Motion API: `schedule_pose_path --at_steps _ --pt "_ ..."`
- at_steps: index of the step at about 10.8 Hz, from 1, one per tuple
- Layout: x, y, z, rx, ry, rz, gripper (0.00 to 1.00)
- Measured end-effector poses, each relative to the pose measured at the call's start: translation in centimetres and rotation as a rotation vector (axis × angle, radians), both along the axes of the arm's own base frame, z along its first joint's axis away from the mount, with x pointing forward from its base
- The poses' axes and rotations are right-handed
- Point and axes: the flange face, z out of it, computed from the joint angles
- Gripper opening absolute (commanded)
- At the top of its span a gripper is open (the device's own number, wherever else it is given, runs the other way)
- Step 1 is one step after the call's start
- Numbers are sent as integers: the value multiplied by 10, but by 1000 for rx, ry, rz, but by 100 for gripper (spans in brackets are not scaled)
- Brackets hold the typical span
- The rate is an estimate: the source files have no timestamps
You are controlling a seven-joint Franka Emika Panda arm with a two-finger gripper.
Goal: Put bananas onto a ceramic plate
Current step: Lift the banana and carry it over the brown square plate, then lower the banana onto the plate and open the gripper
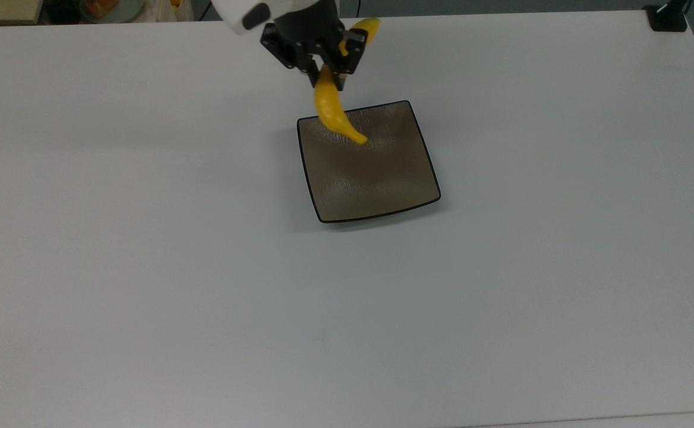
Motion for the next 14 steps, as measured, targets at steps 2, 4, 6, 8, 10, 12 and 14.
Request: schedule_pose_path --at_steps 2,4,6,8,10,12,14 --pt "-4 8 -22 27 4 10 13" --pt "-4 8 -54 61 -12 -25 13" --pt "-4 4 -78 75 -37 -60 13" --pt "-6 0 -102 73 -83 -91 14" --pt "-7 -2 -120 82 -124 -124 14" --pt "-10 -2 -136 89 -158 -149 14" --pt "-11 4 -151 95 -199 -167 19"
